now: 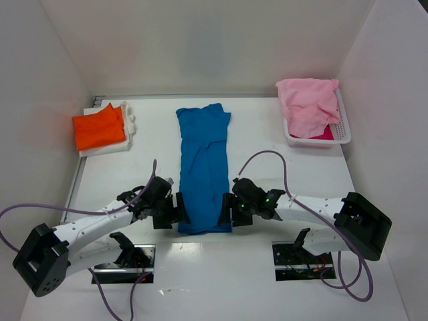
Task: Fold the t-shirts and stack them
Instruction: Grab the bottom of the folded rectangular tshirt with both arms
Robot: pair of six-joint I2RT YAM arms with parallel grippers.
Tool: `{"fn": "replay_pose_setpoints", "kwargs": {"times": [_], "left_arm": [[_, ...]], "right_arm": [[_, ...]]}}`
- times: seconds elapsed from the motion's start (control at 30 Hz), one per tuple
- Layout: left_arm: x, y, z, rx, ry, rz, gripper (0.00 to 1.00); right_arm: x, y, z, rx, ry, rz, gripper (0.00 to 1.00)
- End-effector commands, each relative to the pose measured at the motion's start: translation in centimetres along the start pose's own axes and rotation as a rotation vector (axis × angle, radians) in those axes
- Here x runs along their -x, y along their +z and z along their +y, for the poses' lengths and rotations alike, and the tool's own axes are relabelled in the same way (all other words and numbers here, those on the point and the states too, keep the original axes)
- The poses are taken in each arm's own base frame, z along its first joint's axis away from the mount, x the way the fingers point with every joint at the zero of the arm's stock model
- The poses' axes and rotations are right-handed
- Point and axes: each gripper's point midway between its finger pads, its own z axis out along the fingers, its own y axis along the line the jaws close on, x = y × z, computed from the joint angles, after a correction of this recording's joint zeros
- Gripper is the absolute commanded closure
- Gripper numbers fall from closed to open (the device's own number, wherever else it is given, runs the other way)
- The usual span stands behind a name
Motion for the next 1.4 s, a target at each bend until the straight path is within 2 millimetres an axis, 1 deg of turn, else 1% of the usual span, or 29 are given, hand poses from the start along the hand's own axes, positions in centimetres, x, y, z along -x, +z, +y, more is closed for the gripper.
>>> {"fn": "replay_pose_setpoints", "kwargs": {"times": [0.0,0.07,0.17,0.23,0.37,0.43,0.6,0.67,0.77,0.83,0.87,0.93,1.0,1.07,1.2,1.23,1.27,1.3,1.37], "left_arm": [[-0.6,0.2,0.0,0.014,-0.004,0.032,0.14],[-0.5,0.3,-0.2,0.005,0.001,0.027,0.15],[-0.7,0.3,-0.5,0.003,0.015,0.035,0.17],[-0.8,0.6,-0.6,0.004,0.023,0.041,0.19],[-1.2,1.3,-0.6,0.015,0.026,0.060,0.20],[-0.8,1.4,-0.6,0.030,0.028,0.049,0.22],[-0.9,1.8,-0.4,0.048,0.035,0.052,0.27],[-0.8,1.9,-0.3,0.054,0.025,0.044,0.33],[-1.0,1.9,-0.1,0.054,0.016,0.044,0.39],[-0.9,1.9,-0.3,0.049,0.017,0.040,0.48],[-1.0,2.0,-0.1,0.055,0.016,0.044,0.52],[-1.0,2.2,0.1,0.059,0.015,0.047,0.56],[-1.1,2.3,0.2,0.063,0.014,0.050,0.63],[-1.2,2.4,0.3,0.071,0.012,0.056,0.69],[-1.1,2.3,0.2,0.069,0.012,0.055,0.90],[-0.9,2.1,0.1,0.067,0.014,0.046,0.97],[-0.8,2.0,0.0,0.066,0.015,0.041,1.00],[-0.7,1.9,-0.2,0.061,0.016,0.038,1.00],[-0.4,1.5,-0.8,0.047,0.024,0.027,1.00]], "right_arm": [[0.5,0.1,-0.1,-0.021,-0.006,-0.034,0.28],[-0.1,0.2,-0.7,-0.035,-0.008,-0.020,0.30],[-0.7,0.2,-0.7,-0.021,0.006,-0.002,0.35],[-1.0,0.2,-1.0,-0.025,0.011,0.008,0.37],[-1.4,0.2,-0.8,-0.016,0.004,0.025,0.43],[-2.0,0.4,-1.0,-0.020,-0.008,0.038,0.47],[-2.2,0.5,-0.5,-0.008,-0.010,0.039,0.59],[-2.2,0.5,-0.5,-0.008,-0.010,0.039,0.65],[-2.1,0.5,-0.6,-0.011,-0.010,0.034,0.69],[-2.2,0.7,-0.8,-0.021,-0.009,0.036,0.71],[-2.0,0.7,-0.7,-0.019,-0.004,0.028,0.74],[-2.0,0.8,-0.8,-0.023,0.000,0.027,0.77],[-1.9,0.9,-0.9,-0.030,0.006,0.024,0.82],[-1.8,0.9,-1.0,-0.036,0.009,0.014,0.85],[-1.0,0.7,-0.4,-0.024,0.027,-0.021,0.94],[-0.9,0.5,-0.2,-0.020,0.031,-0.028,0.95],[-0.7,0.4,0.0,-0.012,0.033,-0.040,0.96],[-0.5,0.3,-0.1,-0.018,0.039,-0.048,0.98],[-0.1,-0.1,0.4,-0.007,0.047,-0.065,1.00]]}}
